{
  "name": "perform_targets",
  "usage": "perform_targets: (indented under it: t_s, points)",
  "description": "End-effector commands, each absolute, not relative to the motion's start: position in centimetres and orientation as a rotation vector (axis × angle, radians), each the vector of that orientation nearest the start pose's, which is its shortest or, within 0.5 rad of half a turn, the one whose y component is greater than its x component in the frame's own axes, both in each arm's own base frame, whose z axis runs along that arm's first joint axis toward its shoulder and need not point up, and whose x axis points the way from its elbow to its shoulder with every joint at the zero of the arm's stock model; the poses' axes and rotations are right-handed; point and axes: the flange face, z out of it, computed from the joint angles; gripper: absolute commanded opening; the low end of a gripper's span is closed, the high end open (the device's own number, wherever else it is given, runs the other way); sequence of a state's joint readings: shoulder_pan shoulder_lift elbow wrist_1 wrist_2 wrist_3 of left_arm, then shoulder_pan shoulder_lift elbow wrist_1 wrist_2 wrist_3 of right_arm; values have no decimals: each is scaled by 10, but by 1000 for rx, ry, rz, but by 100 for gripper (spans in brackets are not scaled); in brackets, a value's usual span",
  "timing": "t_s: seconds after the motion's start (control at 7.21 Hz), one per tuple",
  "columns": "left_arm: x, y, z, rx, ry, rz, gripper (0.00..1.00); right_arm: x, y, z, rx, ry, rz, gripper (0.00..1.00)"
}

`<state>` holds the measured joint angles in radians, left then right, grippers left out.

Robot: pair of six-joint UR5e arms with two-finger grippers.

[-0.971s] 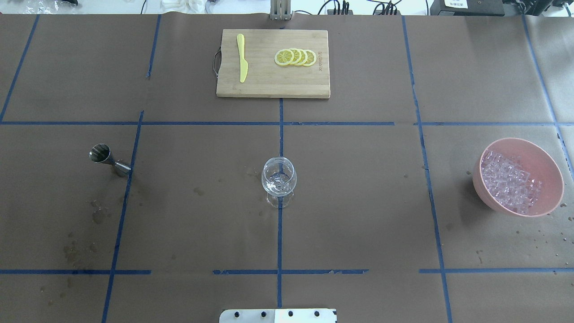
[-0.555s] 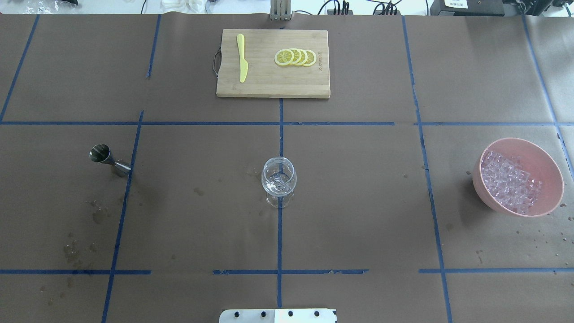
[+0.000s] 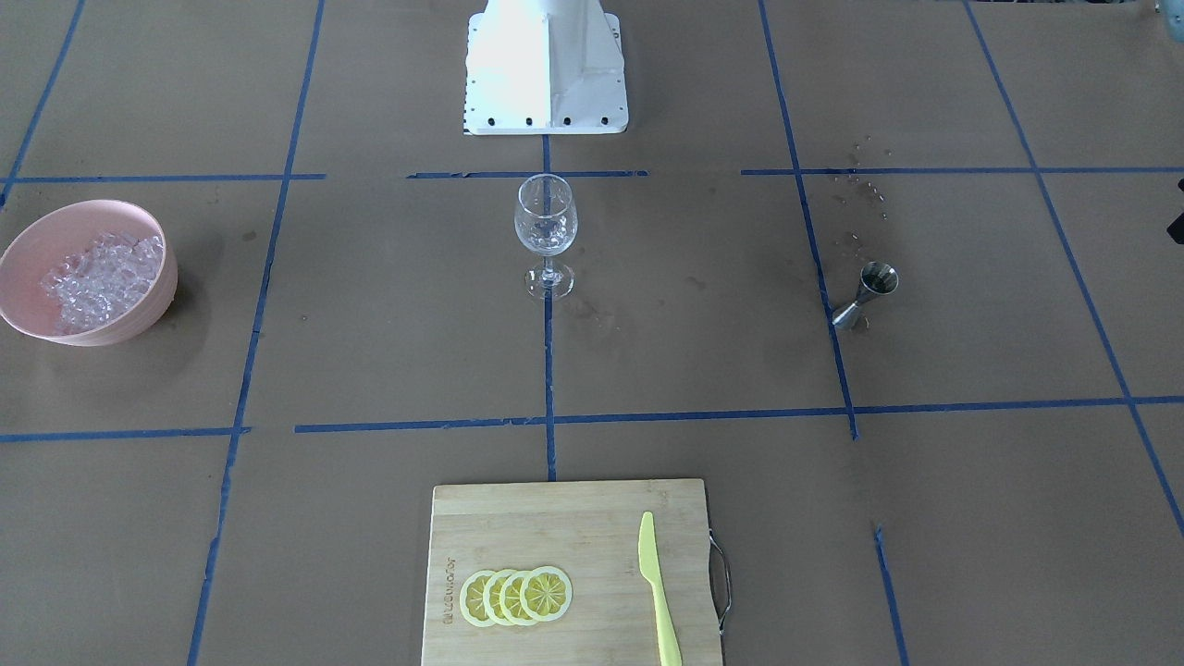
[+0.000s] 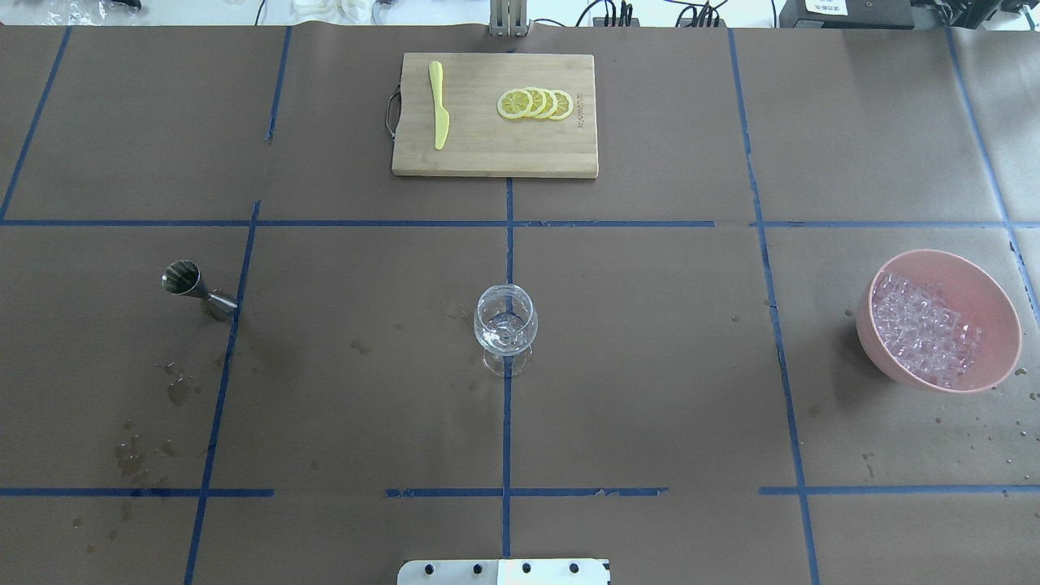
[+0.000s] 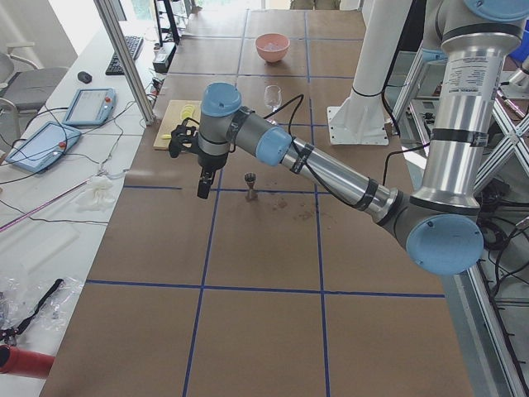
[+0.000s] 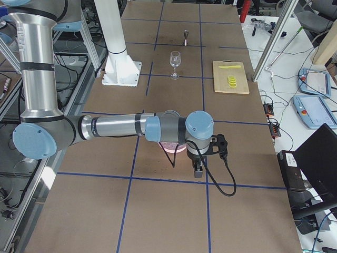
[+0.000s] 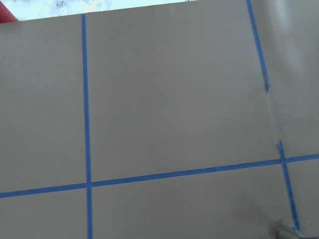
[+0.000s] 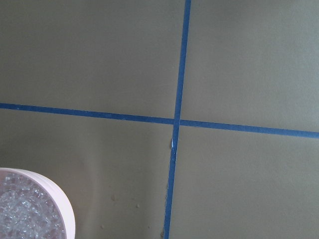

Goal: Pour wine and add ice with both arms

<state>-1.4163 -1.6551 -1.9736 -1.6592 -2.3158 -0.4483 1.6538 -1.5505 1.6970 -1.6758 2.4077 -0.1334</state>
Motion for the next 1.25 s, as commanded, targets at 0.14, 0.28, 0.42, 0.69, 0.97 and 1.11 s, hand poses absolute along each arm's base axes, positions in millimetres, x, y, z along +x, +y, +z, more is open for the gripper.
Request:
perform_targets:
  t_s: [0.14,0.28,0.42,0.69,0.97,1.11]
  points:
    - [106,-421,412,350,971,-235,100,89,-493,582,134,-833,-90,100]
    - [138,-384,418,389,966,-244,100,86,-492,585,122,-832,-85,100]
    - [162,-363,409,413,969,-258,100,83,-490,592,59,-838,25,100]
    - [214,-327,399,486,923,-307,100,82,-484,593,32,-847,92,100]
    - [273,-291,404,617,857,-315,100,75,-490,582,100,-848,48,100]
    - [296,-277,420,633,838,-360,100,68,-493,575,109,-849,29,100]
